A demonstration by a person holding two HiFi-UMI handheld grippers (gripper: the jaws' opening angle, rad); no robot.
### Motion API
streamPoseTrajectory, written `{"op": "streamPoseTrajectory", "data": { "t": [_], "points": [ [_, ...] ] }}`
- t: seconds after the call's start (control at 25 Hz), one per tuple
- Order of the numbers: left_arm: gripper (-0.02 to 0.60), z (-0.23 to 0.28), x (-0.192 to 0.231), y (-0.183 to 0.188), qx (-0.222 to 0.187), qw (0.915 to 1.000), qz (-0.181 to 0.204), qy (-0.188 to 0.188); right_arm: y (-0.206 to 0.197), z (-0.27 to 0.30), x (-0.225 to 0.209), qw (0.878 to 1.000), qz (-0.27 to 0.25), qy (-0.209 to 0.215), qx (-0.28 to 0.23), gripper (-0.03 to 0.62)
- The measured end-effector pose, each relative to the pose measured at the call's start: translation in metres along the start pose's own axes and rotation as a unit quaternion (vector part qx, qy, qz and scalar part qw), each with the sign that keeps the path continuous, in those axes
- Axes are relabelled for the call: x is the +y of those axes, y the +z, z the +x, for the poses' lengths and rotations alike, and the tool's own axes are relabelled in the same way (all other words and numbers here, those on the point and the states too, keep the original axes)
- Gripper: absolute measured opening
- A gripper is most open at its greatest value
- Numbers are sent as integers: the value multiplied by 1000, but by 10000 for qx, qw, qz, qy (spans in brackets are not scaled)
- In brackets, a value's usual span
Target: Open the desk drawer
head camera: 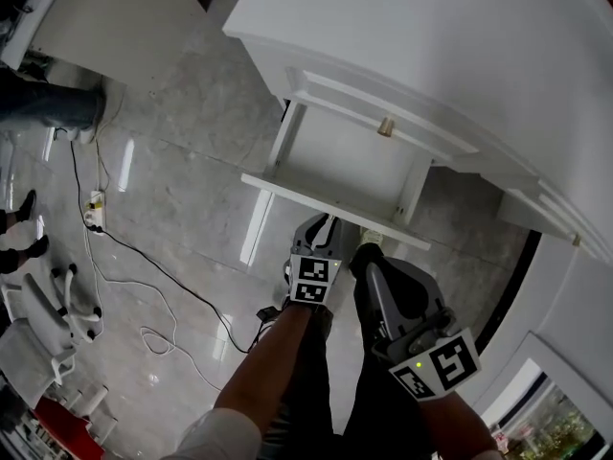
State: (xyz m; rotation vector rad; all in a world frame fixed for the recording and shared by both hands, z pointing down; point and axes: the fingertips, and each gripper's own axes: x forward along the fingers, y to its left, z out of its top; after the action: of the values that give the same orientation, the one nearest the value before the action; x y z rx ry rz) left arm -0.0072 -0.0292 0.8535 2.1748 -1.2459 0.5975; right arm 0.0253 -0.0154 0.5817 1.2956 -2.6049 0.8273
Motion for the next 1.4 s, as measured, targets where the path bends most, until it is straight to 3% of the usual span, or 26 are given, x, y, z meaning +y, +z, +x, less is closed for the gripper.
{"op": "streamPoseTrajectory", "data": {
  "t": [0.56,0.96,1.16,1.4],
  "points": [
    [78,-51,-7,-49,359,9993,-65,-83,-13,-21,41,9998,-38,19,204,18],
    [77,-85,-7,-55,828,9964,-158,-38,11,-37,46,9998,30,-6,198,18],
    [26,-131,-13,-17,606,9981,-79,-83,33,-48,58,9998,-63,-29,171,18],
    [12,-198,-47,75,3,9994,47,-332,61,-69,78,9996,-165,13,209,18]
  ]
}}
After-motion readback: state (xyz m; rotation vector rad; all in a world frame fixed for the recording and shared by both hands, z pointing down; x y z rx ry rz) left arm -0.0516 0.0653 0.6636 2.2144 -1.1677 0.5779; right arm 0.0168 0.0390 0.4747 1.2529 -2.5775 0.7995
